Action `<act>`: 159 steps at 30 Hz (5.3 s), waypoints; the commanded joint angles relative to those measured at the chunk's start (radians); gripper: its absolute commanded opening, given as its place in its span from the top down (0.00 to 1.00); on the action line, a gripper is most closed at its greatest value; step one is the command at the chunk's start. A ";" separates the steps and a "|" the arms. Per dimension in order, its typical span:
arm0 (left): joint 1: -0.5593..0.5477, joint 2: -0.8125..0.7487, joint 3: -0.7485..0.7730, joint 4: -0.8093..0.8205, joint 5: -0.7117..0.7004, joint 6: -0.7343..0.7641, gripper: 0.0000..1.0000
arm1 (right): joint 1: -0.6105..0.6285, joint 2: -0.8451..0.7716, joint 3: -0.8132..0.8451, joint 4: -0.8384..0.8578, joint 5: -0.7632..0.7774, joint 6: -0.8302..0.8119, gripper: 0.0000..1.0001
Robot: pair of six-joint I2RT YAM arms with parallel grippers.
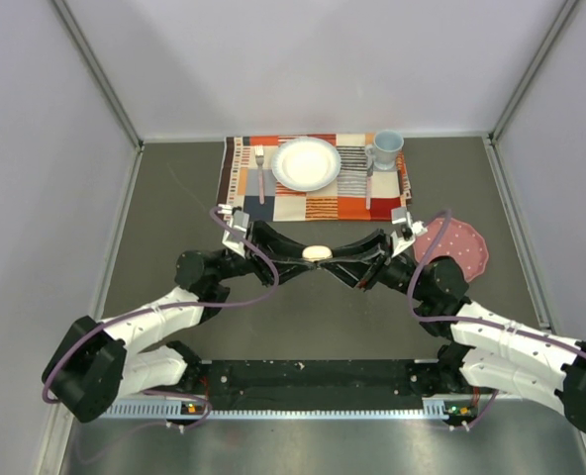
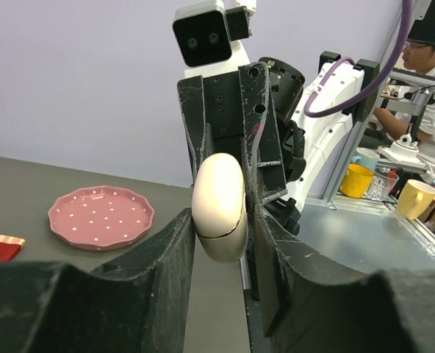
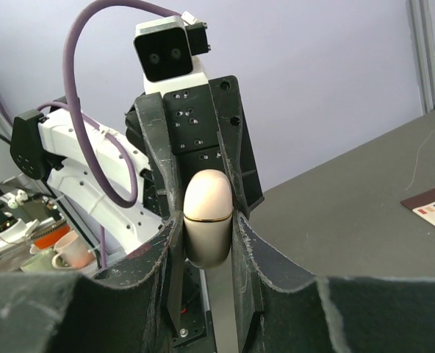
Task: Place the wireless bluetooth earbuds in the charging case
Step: Pass from the right arm to the left, then pass from the left arm to the right, then pass from the right arm to the left
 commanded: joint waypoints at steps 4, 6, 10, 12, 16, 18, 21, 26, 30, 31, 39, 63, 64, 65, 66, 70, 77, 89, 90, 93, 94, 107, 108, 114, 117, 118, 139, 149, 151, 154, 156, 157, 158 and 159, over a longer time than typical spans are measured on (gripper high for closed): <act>0.001 0.015 0.041 0.083 0.024 -0.011 0.69 | -0.007 0.003 0.012 0.056 -0.005 -0.010 1.00; 0.001 0.015 0.041 0.077 0.026 -0.005 0.74 | -0.005 0.003 0.010 0.061 -0.005 -0.011 1.00; 0.001 0.010 0.045 0.048 0.035 0.013 0.89 | -0.005 0.000 0.009 0.064 0.002 -0.008 0.95; 0.001 0.005 0.045 0.045 0.035 0.021 0.96 | -0.005 -0.002 0.007 0.061 0.005 -0.007 0.83; 0.001 -0.010 0.030 0.042 0.030 0.053 1.00 | -0.004 -0.014 0.003 0.050 0.042 0.012 0.54; 0.001 -0.030 0.019 0.034 0.018 0.084 1.00 | -0.005 -0.042 0.012 -0.021 0.071 0.029 0.43; 0.001 -0.073 -0.001 -0.029 -0.013 0.159 1.00 | -0.005 -0.083 0.072 -0.190 0.145 0.039 0.31; -0.004 -0.156 -0.035 -0.248 -0.094 0.334 1.00 | -0.005 -0.140 0.197 -0.548 0.260 0.079 0.16; -0.022 -0.220 -0.077 -0.285 -0.158 0.483 1.00 | -0.005 -0.132 0.253 -0.671 0.289 0.160 0.13; -0.027 -0.229 -0.102 -0.279 -0.186 0.504 1.00 | -0.005 -0.122 0.271 -0.713 0.307 0.188 0.11; -0.057 -0.283 -0.160 -0.276 -0.261 0.645 1.00 | -0.005 0.021 0.414 -0.975 0.210 0.424 0.09; -0.071 -0.277 -0.134 -0.302 -0.263 0.645 1.00 | -0.004 0.055 0.247 -0.633 0.168 0.575 0.31; -0.073 -0.275 -0.134 -0.294 -0.263 0.642 1.00 | -0.004 0.058 0.248 -0.629 0.163 0.576 0.32; -0.073 -0.271 -0.133 -0.293 -0.264 0.639 1.00 | -0.004 0.061 0.248 -0.629 0.159 0.578 0.33; -0.073 -0.269 -0.133 -0.291 -0.266 0.639 1.00 | -0.004 0.067 0.248 -0.632 0.156 0.584 0.33; -0.077 -0.257 -0.131 -0.290 -0.277 0.639 1.00 | -0.004 0.079 0.250 -0.610 0.127 0.590 0.35; -0.085 -0.257 -0.131 -0.287 -0.290 0.639 1.00 | -0.004 0.084 0.237 -0.582 0.114 0.609 0.45; -0.088 -0.258 -0.134 -0.287 -0.303 0.642 1.00 | -0.004 0.072 0.237 -0.600 0.101 0.605 0.42; -0.089 -0.258 -0.134 -0.287 -0.304 0.642 1.00 | -0.004 0.072 0.237 -0.603 0.099 0.604 0.43; -0.089 -0.262 -0.136 -0.288 -0.310 0.641 1.00 | -0.004 0.070 0.236 -0.602 0.097 0.602 0.50; -0.091 -0.262 -0.136 -0.291 -0.310 0.642 1.00 | -0.004 0.070 0.236 -0.599 0.097 0.599 0.52; -0.091 -0.251 -0.143 -0.264 -0.332 0.619 0.72 | -0.004 0.059 0.214 -0.536 0.090 0.612 0.82; -0.091 -0.245 -0.147 -0.239 -0.330 0.618 0.70 | -0.004 0.059 0.214 -0.531 0.087 0.612 0.82; -0.091 -0.211 -0.194 -0.097 -0.352 0.595 0.59 | -0.004 0.055 0.207 -0.498 0.082 0.628 0.85; -0.094 -0.174 -0.226 0.018 -0.355 0.581 0.58 | -0.004 0.055 0.204 -0.482 0.082 0.644 0.85; -0.094 -0.165 -0.232 0.078 -0.361 0.575 0.57 | -0.004 0.056 0.204 -0.481 0.079 0.647 0.85; -0.145 -0.080 -0.239 0.273 -0.427 0.566 0.54 | -0.004 0.059 0.190 -0.470 0.085 0.659 0.85; -0.152 -0.166 -0.236 0.181 -0.439 0.599 0.55 | -0.004 0.064 0.191 -0.476 0.087 0.658 0.85; -0.155 -0.160 -0.233 0.189 -0.438 0.598 0.55 | -0.004 0.067 0.194 -0.473 0.078 0.656 0.85; -0.163 -0.140 -0.220 0.183 -0.438 0.604 0.56 | -0.004 0.072 0.194 -0.462 0.068 0.662 0.85; -0.172 -0.125 -0.216 0.193 -0.439 0.609 0.56 | -0.004 0.075 0.197 -0.455 0.062 0.665 0.85; -0.175 -0.122 -0.214 0.193 -0.439 0.609 0.56 | -0.004 0.076 0.201 -0.453 0.058 0.665 0.85; -0.177 -0.113 -0.213 0.195 -0.441 0.613 0.56 | -0.004 0.076 0.201 -0.455 0.056 0.665 0.85; -0.183 -0.111 -0.211 0.195 -0.441 0.616 0.56 | -0.004 0.076 0.201 -0.455 0.056 0.665 0.85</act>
